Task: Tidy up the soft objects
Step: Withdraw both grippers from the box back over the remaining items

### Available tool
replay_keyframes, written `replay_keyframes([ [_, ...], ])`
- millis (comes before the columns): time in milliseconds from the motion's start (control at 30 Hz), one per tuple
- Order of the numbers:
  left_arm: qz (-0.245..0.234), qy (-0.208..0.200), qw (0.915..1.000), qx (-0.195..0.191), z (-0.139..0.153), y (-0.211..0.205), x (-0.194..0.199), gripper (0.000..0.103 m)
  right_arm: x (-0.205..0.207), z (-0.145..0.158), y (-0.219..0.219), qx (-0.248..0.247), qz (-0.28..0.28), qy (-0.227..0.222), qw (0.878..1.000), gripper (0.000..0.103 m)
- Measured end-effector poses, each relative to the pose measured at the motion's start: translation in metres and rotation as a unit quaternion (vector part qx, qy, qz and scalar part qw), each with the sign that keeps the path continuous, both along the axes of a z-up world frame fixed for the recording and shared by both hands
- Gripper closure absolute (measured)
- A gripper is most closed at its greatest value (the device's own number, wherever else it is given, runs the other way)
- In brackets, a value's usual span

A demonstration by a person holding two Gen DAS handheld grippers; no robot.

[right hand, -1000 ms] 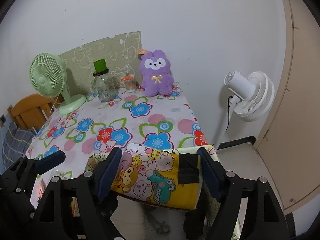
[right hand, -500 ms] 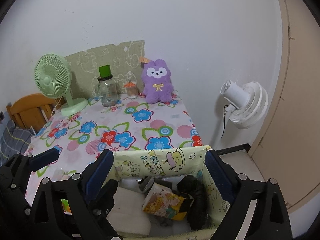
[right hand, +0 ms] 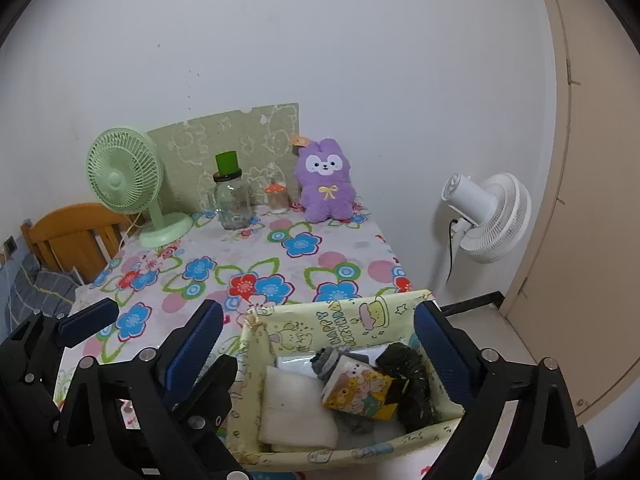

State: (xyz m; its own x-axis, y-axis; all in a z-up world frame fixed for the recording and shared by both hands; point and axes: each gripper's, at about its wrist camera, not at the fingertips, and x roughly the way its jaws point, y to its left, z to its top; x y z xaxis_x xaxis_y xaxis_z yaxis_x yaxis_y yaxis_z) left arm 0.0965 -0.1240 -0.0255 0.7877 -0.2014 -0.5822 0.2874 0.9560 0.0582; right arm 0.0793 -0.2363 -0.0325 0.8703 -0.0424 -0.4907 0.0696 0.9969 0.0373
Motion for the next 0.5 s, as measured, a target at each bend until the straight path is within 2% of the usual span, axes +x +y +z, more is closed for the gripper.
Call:
replay_keyframes([
  [500,0.008,-0.023,0.9996,-0.013,0.014,0.031,-0.028,0.000,-0.028,0.016,0.040,-0.015,0.012,-0.024,1.000,0.000],
])
